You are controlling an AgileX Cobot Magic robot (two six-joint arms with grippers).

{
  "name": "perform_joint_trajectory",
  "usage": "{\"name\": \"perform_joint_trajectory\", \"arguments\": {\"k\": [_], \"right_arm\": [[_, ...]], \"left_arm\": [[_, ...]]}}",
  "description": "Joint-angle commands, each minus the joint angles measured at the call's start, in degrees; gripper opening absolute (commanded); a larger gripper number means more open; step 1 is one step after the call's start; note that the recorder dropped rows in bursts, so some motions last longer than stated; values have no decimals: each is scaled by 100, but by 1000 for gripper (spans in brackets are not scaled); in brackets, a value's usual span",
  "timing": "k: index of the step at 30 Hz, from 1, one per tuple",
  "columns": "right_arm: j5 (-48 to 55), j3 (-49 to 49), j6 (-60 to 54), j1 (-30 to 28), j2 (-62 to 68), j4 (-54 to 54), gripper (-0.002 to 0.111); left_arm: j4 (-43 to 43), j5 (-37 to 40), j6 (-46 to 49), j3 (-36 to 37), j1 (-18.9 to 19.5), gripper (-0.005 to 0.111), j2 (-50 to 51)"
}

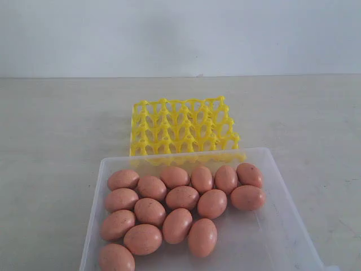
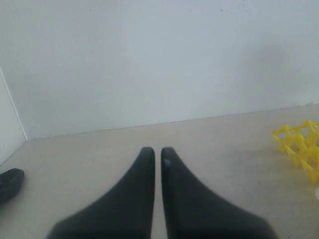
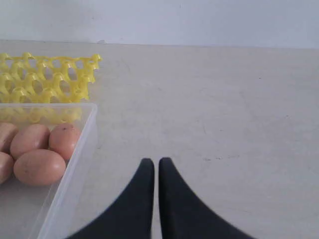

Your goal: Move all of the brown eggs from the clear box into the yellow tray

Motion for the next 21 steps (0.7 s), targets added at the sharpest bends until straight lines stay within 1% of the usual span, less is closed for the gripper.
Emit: {"name": "perform_joint_trajectory", "arguments": {"k": [1, 14, 16, 17, 18, 20, 21], "right_arm": [[-282, -12, 0, -21, -25, -68, 0], [-363, -12, 0, -21, -25, 98, 0], [-363, -12, -81, -21, -25, -81, 0], [-363, -12, -95, -21, -25, -378, 0], [-363, -12, -95, -21, -25, -383, 0], [-915, -12, 240, -21, -25, 164, 0], [-1742, -12, 780, -21, -25, 1146, 0]], "left_arm": [[-16, -10, 16, 21, -37, 4, -17], [-16, -10, 16, 21, -37, 4, -17], [-16, -10, 16, 21, -37, 4, -17], [-16, -10, 16, 21, -37, 4, -17], [-16, -10, 16, 21, -37, 4, -17], [-16, -10, 16, 21, -37, 4, -17], [-16, -10, 16, 21, -37, 4, -17]]}}
